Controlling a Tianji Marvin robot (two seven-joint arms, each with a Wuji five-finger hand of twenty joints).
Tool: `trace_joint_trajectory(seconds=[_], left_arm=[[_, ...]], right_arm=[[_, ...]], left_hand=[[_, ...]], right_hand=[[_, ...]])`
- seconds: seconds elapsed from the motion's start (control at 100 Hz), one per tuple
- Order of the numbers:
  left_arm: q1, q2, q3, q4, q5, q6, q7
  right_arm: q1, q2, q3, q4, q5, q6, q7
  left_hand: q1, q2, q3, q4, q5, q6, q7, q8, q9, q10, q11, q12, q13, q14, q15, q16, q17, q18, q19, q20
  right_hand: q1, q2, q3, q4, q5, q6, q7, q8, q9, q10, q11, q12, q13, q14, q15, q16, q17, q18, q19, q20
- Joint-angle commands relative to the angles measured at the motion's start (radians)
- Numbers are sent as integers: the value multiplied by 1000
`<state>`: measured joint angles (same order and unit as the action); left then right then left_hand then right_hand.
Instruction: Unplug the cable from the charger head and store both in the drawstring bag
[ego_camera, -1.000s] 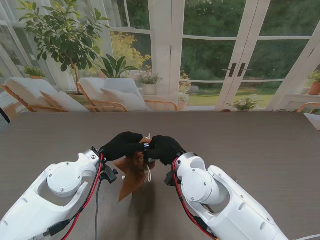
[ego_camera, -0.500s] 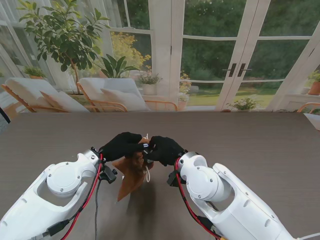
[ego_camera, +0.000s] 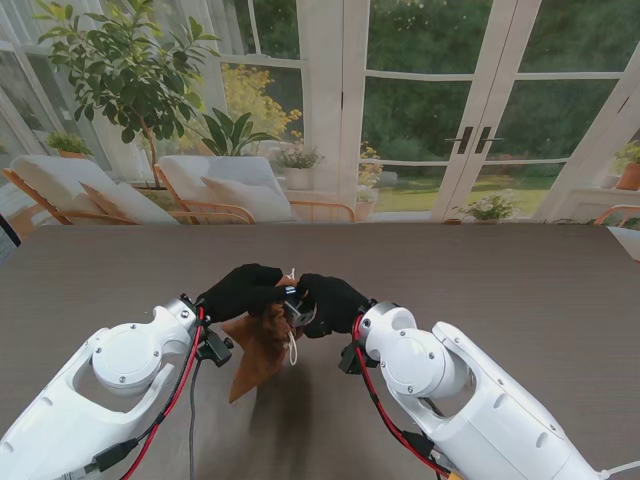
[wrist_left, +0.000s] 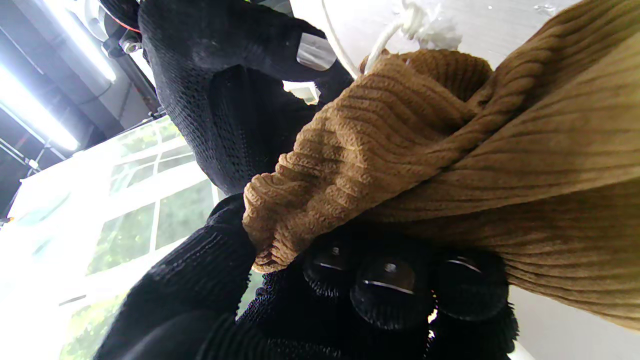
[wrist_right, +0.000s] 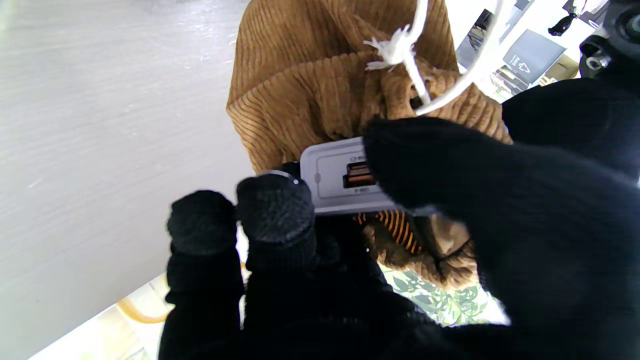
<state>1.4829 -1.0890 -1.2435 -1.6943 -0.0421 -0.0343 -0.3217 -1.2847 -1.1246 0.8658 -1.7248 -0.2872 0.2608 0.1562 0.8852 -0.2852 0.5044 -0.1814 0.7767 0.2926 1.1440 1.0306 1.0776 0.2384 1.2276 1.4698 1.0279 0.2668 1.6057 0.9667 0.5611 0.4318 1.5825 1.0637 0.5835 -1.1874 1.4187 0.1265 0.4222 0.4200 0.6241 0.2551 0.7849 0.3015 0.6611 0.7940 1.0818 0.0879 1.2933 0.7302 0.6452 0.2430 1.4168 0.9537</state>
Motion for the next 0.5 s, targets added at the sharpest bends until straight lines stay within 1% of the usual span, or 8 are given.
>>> trace_joint_trajectory(seconds=[0.0,0.08,0.09,0.14,0.19,0.22,0.37,0.49], left_arm=[[0,-6,4,1,-4,1,-23],[-2,-6,5,4,-6,-1,-24],[-2,-6,5,4,-6,-2,-24],[-3,-6,6,5,-8,-3,-24],[-4,-6,7,7,-8,-4,-25],[-5,-6,8,7,-8,-5,-25],[-9,-5,10,12,-10,-8,-32],[-14,-4,13,15,-14,-13,-37]], right_arm=[[-1,-13,-11,-18,-11,-22,3],[-6,-18,-16,-13,-25,-30,-22],[-6,-18,-17,-12,-26,-31,-24],[-10,-21,-19,-9,-30,-37,-38],[-13,-25,-22,-3,-34,-43,-55],[-16,-28,-24,0,-36,-45,-67],[-27,-40,-27,13,-32,-55,-110],[-31,-45,-28,17,-42,-50,-131]], left_hand=[[61,28,11,-2,-25,45,26,9,-6,-21,-34,20,-25,-15,9,14,-17,-3,-4,18],[61,29,10,-2,-24,44,27,9,-6,-21,-34,20,-25,-15,9,14,-17,-3,-4,18],[62,28,11,-1,-25,45,26,9,-6,-21,-34,20,-25,-15,9,14,-17,-3,-4,18],[62,28,11,-1,-25,45,25,8,-6,-21,-34,20,-25,-15,9,14,-17,-3,-4,19],[61,28,10,-1,-24,45,26,9,-6,-21,-34,20,-25,-15,8,14,-17,-3,-4,19],[62,28,10,-1,-24,45,26,9,-6,-21,-34,20,-25,-15,8,15,-17,-3,-4,19],[61,28,9,-2,-25,45,26,10,-6,-21,-34,20,-25,-15,8,15,-17,-3,-4,19],[62,28,9,-2,-26,44,27,11,-7,-22,-34,20,-25,-15,8,15,-17,-3,-4,20]], right_hand=[[37,-41,151,-39,-6,-129,48,19,-7,-127,23,10,18,-13,30,-17,-69,-30,-5,47],[44,100,151,-134,29,-129,71,35,32,-128,35,9,57,-30,40,-25,-38,-27,7,44],[10,188,151,-152,40,-132,78,39,41,-129,40,12,66,-35,39,-24,-33,-27,10,43],[-50,336,151,-184,62,-138,95,53,66,-128,47,46,86,-47,36,-13,-22,-25,19,42],[-54,363,128,-274,109,-146,115,79,124,-129,30,89,125,-57,25,34,2,-20,39,35],[-59,390,83,-294,137,-153,129,90,153,-131,30,93,147,-57,25,44,17,-18,48,32],[-109,525,-52,-290,223,-169,161,128,246,-141,41,88,206,-49,26,50,53,-4,73,16],[-170,599,-113,-237,246,-167,166,143,275,-146,51,76,232,-49,33,52,78,3,89,5]])
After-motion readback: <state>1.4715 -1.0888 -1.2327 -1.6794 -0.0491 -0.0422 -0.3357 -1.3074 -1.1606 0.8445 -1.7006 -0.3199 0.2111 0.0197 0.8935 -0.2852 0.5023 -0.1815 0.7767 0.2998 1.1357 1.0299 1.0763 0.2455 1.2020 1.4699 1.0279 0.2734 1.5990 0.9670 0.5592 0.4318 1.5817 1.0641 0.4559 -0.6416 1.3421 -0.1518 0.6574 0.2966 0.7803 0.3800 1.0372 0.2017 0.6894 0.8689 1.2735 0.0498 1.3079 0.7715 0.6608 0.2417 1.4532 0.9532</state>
